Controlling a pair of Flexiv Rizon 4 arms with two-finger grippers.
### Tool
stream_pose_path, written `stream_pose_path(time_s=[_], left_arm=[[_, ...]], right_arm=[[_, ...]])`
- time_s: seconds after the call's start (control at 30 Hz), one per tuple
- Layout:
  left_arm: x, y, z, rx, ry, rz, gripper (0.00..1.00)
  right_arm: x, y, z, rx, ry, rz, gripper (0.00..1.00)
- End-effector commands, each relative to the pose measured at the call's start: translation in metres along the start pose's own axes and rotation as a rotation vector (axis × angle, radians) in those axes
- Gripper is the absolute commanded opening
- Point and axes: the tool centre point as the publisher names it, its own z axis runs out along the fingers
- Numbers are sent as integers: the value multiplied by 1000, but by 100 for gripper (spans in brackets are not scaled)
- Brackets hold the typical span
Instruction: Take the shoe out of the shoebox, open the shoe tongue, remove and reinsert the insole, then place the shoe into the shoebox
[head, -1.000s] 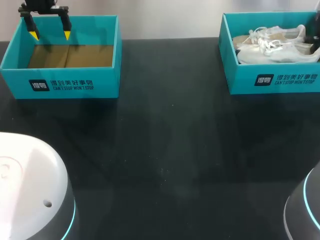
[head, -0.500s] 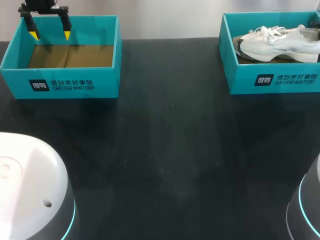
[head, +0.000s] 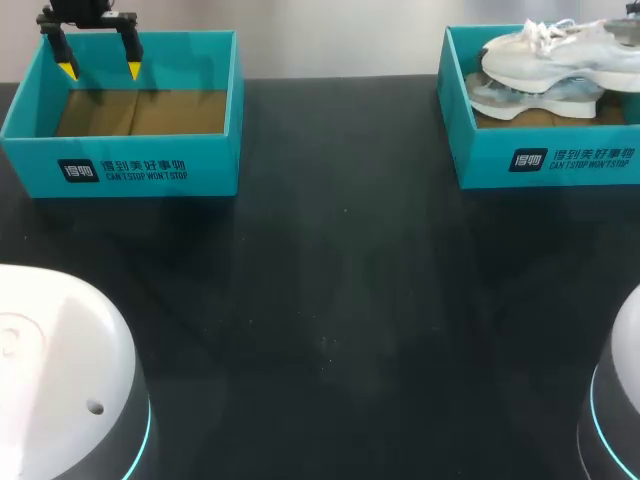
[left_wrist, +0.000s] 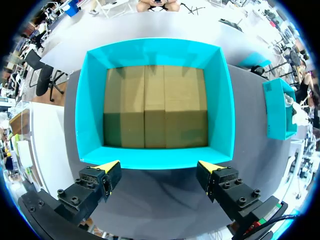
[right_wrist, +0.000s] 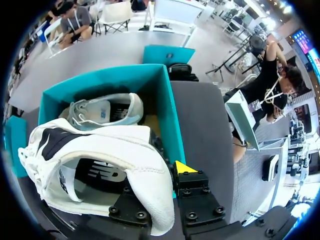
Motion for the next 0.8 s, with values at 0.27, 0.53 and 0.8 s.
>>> stream_pose_path(time_s=[0.27, 0.53, 0.8], left_arm=[[0, 0, 0, 0, 0, -1, 100], [0, 0, 0, 0, 0, -1, 100], [0, 0, 0, 0, 0, -1, 100]], right_arm=[[23, -57, -44, 28, -21, 17, 0], [45, -105, -63, 61, -17, 47, 0], [45, -105, -63, 61, -17, 47, 0]])
